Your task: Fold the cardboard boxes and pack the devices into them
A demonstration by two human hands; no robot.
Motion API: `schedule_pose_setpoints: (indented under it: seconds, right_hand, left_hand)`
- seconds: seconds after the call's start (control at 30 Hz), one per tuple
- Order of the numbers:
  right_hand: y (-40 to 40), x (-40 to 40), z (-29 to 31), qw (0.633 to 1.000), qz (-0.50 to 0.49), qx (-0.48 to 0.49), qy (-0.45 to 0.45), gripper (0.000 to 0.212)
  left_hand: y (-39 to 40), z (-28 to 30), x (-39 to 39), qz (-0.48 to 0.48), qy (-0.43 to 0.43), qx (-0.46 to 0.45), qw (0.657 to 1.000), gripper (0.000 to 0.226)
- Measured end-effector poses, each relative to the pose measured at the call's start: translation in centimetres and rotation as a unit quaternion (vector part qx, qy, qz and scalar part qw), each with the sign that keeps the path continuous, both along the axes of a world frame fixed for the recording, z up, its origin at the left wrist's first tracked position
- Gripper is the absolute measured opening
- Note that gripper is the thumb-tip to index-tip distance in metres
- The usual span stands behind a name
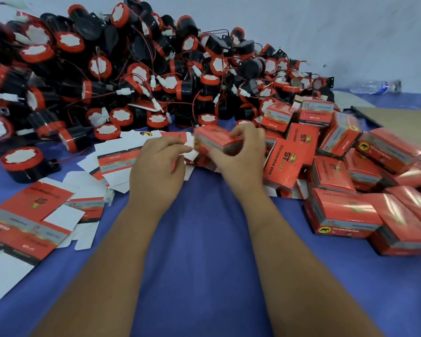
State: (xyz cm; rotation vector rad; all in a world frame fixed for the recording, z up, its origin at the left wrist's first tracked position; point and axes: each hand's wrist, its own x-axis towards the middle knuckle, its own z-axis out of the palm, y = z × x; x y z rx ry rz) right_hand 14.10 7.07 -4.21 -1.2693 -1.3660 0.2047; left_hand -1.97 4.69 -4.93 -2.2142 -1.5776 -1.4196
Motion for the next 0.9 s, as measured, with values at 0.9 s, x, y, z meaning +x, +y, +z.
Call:
schedule_pose_setpoints:
  seconds: [0.9]
  right_hand:
    - [0.3, -1.1, -0.8, 0.918, -0.062, -0.116, -0.374, 0.033]
  left_hand:
    - [1.4, -0.5, -0.5, 0.061, 0.063, -0.185, 0.979, 0.028]
